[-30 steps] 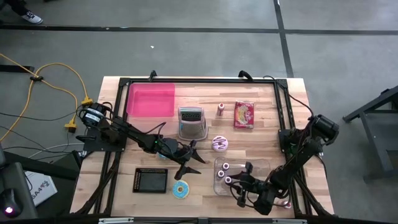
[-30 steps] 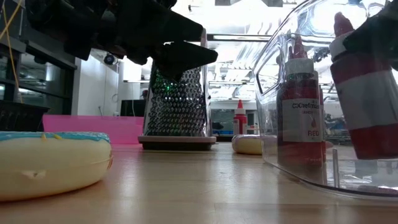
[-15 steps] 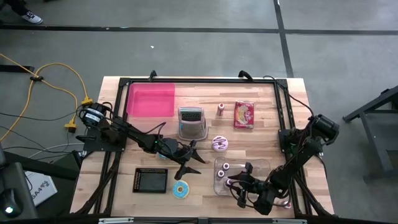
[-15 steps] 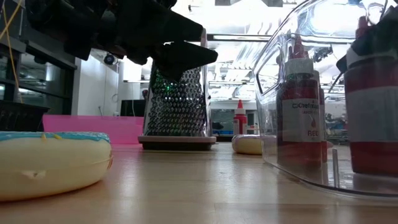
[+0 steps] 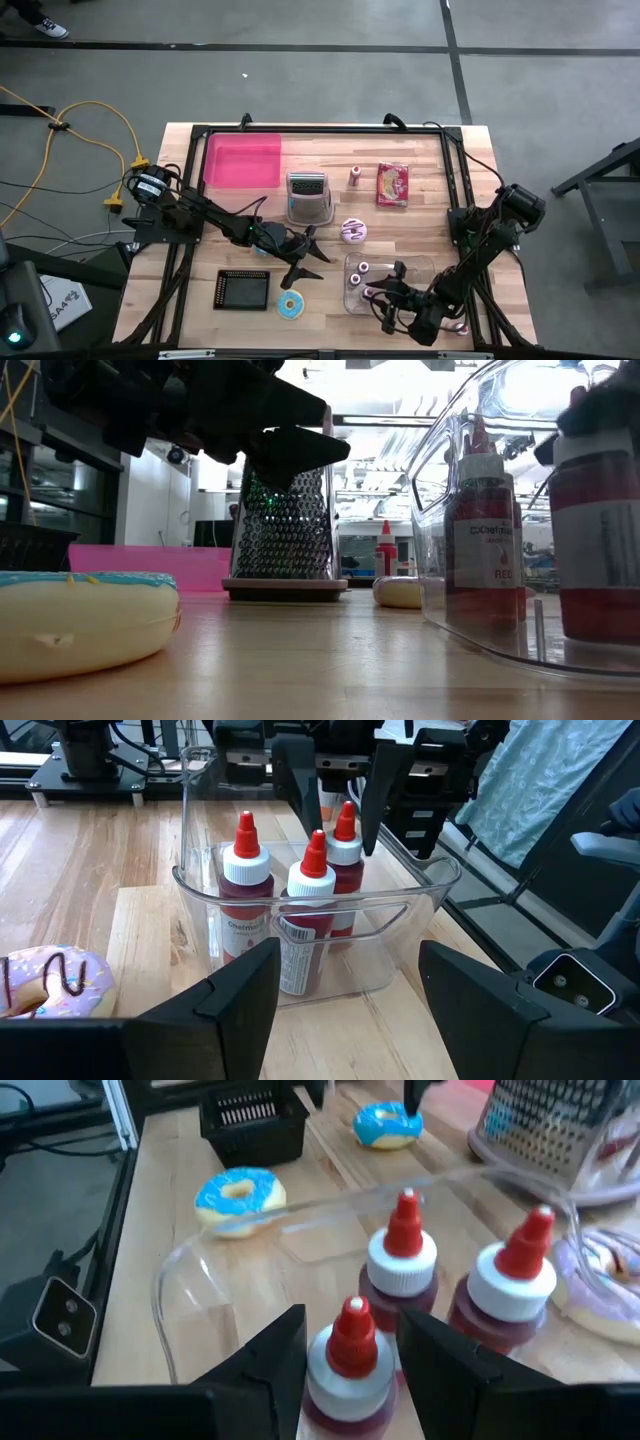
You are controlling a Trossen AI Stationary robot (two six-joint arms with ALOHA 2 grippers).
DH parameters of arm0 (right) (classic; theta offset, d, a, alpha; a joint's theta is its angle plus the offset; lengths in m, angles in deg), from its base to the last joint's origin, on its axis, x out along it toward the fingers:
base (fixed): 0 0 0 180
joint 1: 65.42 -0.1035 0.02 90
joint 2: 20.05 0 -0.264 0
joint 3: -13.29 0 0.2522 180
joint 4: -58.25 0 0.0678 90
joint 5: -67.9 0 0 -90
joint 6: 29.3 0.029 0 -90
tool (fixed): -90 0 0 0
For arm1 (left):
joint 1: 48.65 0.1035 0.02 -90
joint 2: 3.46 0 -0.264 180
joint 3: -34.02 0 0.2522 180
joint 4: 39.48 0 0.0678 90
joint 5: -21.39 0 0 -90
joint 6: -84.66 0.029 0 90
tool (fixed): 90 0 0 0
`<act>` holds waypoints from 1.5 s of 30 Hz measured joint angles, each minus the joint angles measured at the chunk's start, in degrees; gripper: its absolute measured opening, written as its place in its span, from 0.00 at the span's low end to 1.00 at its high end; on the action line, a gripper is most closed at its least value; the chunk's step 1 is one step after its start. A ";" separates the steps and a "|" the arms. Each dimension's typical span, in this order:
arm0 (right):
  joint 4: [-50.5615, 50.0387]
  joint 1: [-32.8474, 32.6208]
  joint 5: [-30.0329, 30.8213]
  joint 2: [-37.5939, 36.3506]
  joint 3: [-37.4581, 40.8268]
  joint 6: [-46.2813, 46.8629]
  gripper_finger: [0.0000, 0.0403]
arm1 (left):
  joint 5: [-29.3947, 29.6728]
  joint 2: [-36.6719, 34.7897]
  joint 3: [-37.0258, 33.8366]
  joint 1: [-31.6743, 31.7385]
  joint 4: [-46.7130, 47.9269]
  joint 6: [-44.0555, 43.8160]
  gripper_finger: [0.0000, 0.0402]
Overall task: Pick & Place Food Item
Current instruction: Put the red food coloring bottle into the transparent bin, then put the bottom orange food coloring bottle into the transparent bin
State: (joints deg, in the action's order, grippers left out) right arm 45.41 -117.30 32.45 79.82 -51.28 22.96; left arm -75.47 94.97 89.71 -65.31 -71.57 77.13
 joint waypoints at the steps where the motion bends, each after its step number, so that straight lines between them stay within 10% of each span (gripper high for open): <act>1: 0.68 0.00 0.22 0.00 0.00 -1.08 0.35 | 0.00 0.00 0.00 0.00 0.00 0.00 0.58; 21: 7.97 0.00 0.71 -1.37 -0.02 -11.72 0.35 | 0.00 0.00 0.00 -0.01 0.01 0.00 0.58; 33: 7.04 0.00 1.97 -14.80 -0.02 -24.32 0.35 | -0.61 0.00 0.00 -0.02 0.02 -0.21 0.58; 45: 1.29 -0.16 -12.50 -22.96 -0.02 -28.45 0.35 | -0.81 0.00 0.00 -0.02 0.44 -0.68 0.58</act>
State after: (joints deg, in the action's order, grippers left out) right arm 46.70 -117.46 19.96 56.86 -51.30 -5.49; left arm -76.27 94.97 89.71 -65.33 -71.13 76.46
